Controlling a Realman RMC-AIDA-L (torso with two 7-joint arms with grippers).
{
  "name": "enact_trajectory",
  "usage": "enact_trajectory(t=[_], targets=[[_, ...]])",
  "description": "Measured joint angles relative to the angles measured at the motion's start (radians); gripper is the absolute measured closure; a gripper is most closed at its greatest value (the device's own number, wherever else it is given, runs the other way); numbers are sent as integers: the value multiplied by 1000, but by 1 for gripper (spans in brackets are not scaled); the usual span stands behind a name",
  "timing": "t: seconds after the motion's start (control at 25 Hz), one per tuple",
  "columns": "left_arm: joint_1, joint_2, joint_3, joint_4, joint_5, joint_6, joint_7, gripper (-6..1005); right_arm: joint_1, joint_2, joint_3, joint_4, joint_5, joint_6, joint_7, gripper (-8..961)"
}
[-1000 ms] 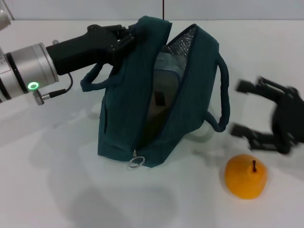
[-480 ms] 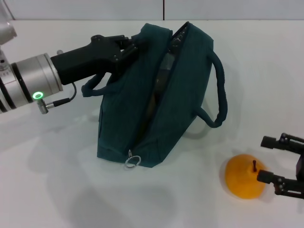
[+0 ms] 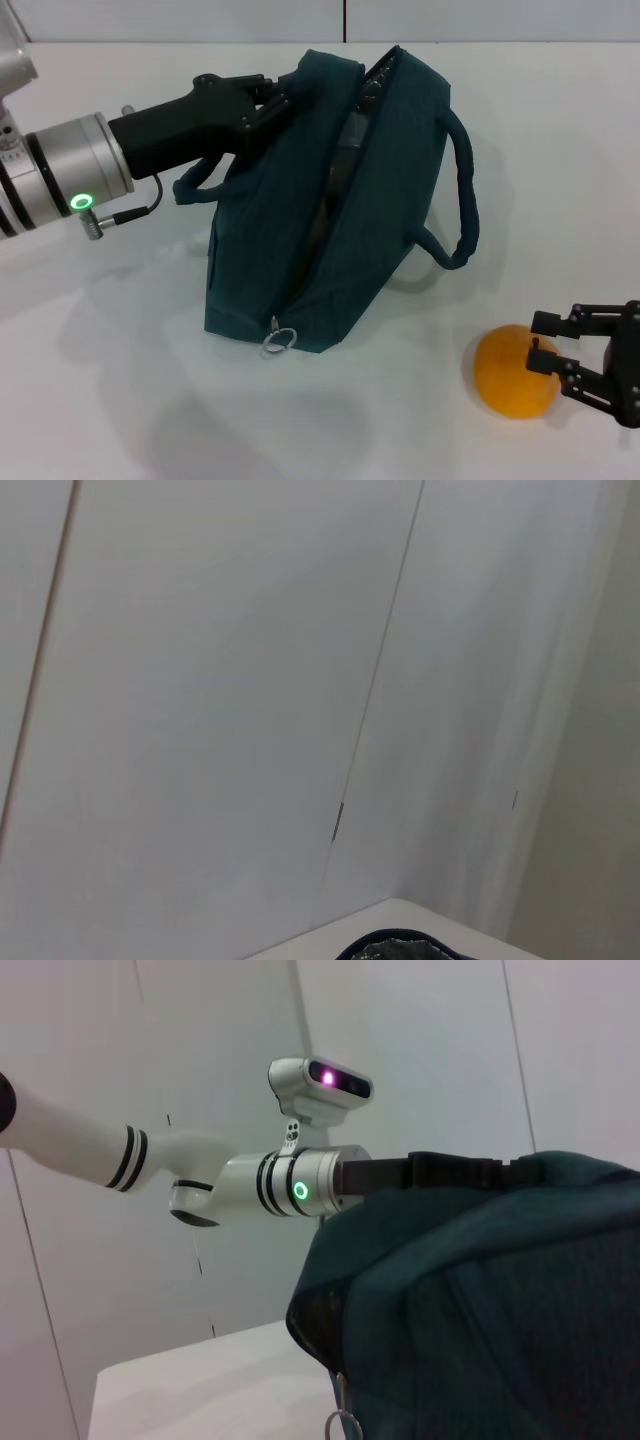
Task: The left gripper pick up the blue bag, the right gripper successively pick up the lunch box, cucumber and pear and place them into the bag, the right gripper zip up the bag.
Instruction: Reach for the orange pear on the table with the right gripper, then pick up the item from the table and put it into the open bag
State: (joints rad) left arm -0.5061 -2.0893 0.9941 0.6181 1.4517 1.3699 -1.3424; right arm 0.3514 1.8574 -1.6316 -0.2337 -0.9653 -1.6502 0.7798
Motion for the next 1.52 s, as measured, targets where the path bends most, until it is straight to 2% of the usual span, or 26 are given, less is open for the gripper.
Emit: enact_trajectory(t=[0.24, 0.48, 0.68, 0.88, 1.0, 1.12, 1.28, 1.44, 1.52], targets=[[-1, 1, 0, 2, 0, 0, 0, 868, 34, 4, -2, 3, -45, 20, 11, 617], [-3, 2, 0, 1, -1, 0, 0, 865, 39, 5, -1, 0, -52, 18, 5, 616], [-3, 3, 0, 1, -1, 0, 0, 863, 33, 7, 3, -2, -47, 16, -23, 726], [-3, 2, 0, 1, -1, 0, 0, 861, 32, 7, 3, -2, -46, 21, -36, 888], [-3, 2, -3, 2, -1, 0, 0, 859, 32, 3, 34, -3, -42, 13, -38, 899], [-2, 2, -8, 6, -23, 0, -3, 858, 29, 6, 141, -3, -45, -46, -39, 911], [4, 5, -9, 9, -68, 11, -1, 856, 28, 22, 254, -25, -42, -146, -35, 912], [4, 7, -9, 9, -80, 13, 0, 855, 39, 70, 363, -97, -41, -191, -10, 913], [3, 7, -8, 10, -79, 13, 0, 854, 62, 105, 400, -152, -42, -166, 32, 913]])
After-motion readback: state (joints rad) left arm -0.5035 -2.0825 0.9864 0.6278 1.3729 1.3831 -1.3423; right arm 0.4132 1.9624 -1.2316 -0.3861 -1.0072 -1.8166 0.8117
